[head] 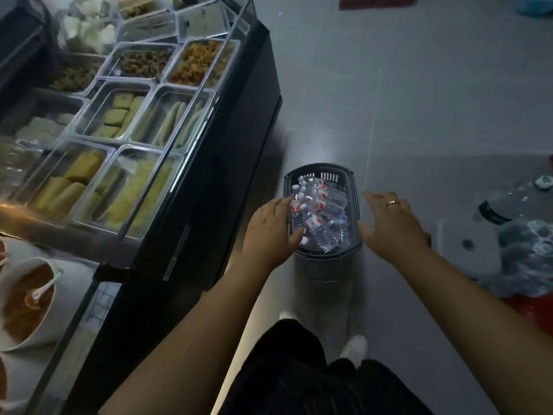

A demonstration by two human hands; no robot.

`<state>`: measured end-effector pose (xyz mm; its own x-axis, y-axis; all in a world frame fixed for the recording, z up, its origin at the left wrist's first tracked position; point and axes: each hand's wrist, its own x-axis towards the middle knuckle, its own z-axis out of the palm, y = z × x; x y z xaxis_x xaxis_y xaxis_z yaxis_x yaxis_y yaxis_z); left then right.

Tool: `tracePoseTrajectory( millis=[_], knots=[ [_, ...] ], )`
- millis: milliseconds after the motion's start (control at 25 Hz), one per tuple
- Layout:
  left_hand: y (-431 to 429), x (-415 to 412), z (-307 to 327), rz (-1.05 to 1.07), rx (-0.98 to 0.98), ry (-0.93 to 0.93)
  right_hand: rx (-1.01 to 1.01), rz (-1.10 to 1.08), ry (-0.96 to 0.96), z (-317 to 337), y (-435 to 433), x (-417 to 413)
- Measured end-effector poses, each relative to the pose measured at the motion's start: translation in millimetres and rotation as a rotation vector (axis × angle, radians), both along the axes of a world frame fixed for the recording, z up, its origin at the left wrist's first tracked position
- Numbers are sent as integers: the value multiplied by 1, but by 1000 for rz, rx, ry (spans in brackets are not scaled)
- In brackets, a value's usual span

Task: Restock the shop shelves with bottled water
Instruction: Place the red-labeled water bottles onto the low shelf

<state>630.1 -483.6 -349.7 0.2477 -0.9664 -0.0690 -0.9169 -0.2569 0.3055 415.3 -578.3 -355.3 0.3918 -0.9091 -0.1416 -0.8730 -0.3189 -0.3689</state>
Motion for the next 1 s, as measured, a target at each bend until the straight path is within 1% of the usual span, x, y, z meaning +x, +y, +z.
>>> tracePoseTrajectory(
  millis=[240, 360, 480, 600, 720, 840, 1000],
  knots=[
    [-95, 59, -49, 7, 77, 71, 83, -59, -55, -54, -87, 42],
    [-153, 87, -80, 1, 127, 163, 145, -131, -98, -84, -134, 64],
    [-207, 116, -125, 17, 165, 232, 213, -188, -167, -128, -177, 84],
    [-249, 136, -189, 17, 207, 286, 233, -239, -215, -189, -222, 95],
    [-275, 140, -264, 31, 287, 342, 248, -250, -184, -266, -254, 93],
    [-286, 142, -342, 120, 344, 396, 286, -226, -135, -345, -274, 85],
    [-279, 148, -431, 271, 339, 450, 335, -199, -124, -440, -284, 72]
  ],
)
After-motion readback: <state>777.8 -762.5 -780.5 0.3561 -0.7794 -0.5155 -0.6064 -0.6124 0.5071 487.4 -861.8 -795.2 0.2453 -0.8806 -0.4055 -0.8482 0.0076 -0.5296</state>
